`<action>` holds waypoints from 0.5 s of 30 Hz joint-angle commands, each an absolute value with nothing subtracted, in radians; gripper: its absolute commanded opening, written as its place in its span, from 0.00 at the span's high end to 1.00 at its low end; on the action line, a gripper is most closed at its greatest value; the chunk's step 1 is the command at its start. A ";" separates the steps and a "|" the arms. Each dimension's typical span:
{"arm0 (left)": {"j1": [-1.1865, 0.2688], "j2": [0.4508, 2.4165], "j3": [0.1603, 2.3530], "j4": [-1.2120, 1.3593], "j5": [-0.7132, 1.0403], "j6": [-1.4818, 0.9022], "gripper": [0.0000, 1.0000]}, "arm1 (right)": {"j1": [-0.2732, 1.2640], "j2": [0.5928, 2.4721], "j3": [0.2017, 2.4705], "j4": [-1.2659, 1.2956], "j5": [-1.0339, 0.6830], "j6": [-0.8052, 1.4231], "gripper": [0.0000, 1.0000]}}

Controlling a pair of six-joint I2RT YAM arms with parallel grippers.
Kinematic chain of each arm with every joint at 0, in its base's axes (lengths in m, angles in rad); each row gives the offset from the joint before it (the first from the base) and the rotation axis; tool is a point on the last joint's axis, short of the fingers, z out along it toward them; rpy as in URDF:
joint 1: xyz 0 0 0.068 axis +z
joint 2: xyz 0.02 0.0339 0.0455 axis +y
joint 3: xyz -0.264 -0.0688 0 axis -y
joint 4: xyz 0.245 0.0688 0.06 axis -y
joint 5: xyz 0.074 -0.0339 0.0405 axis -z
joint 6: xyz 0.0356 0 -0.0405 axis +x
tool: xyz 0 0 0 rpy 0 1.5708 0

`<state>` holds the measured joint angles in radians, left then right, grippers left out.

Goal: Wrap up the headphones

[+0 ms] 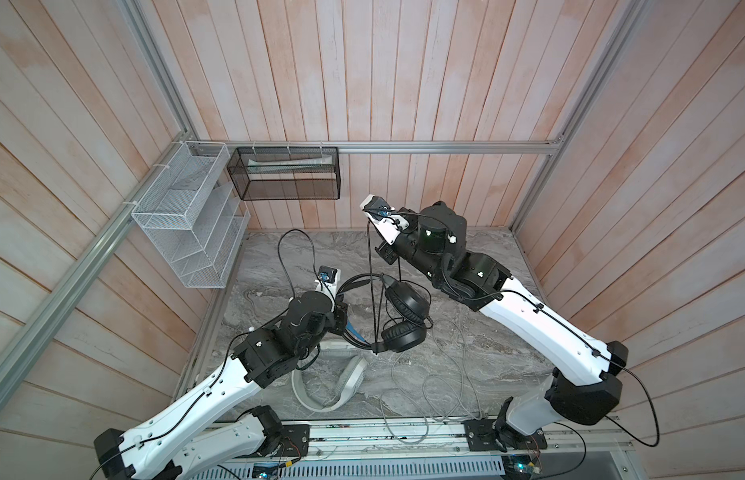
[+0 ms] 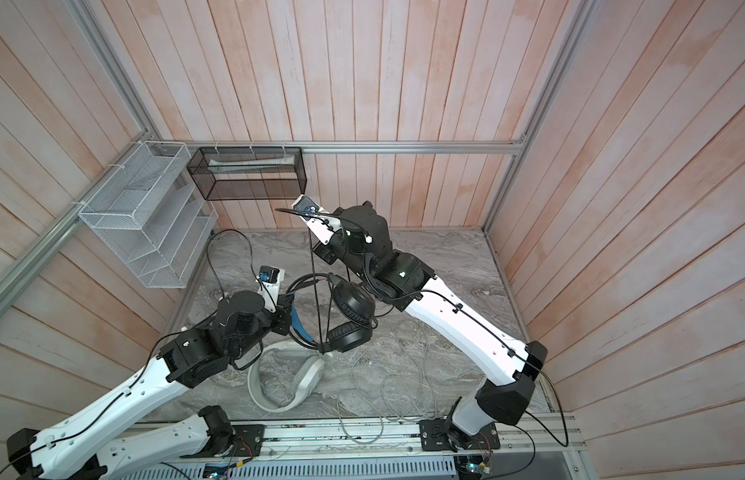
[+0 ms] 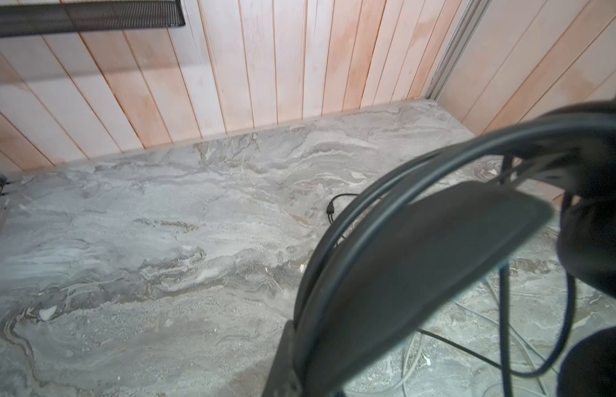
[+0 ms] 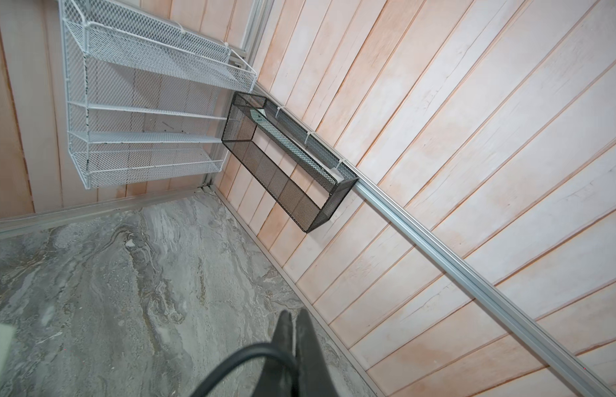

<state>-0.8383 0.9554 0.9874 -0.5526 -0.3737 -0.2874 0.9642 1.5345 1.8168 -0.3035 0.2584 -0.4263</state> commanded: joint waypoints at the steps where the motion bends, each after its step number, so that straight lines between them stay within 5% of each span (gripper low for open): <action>1: -0.824 0.981 1.045 -0.602 -0.348 -0.352 1.00 | 0.985 1.499 1.830 -0.241 0.335 -0.421 1.00; 15: -0.604 1.071 1.068 -0.703 -0.110 -0.481 1.00 | 1.112 1.438 1.795 -0.171 0.457 -0.527 1.00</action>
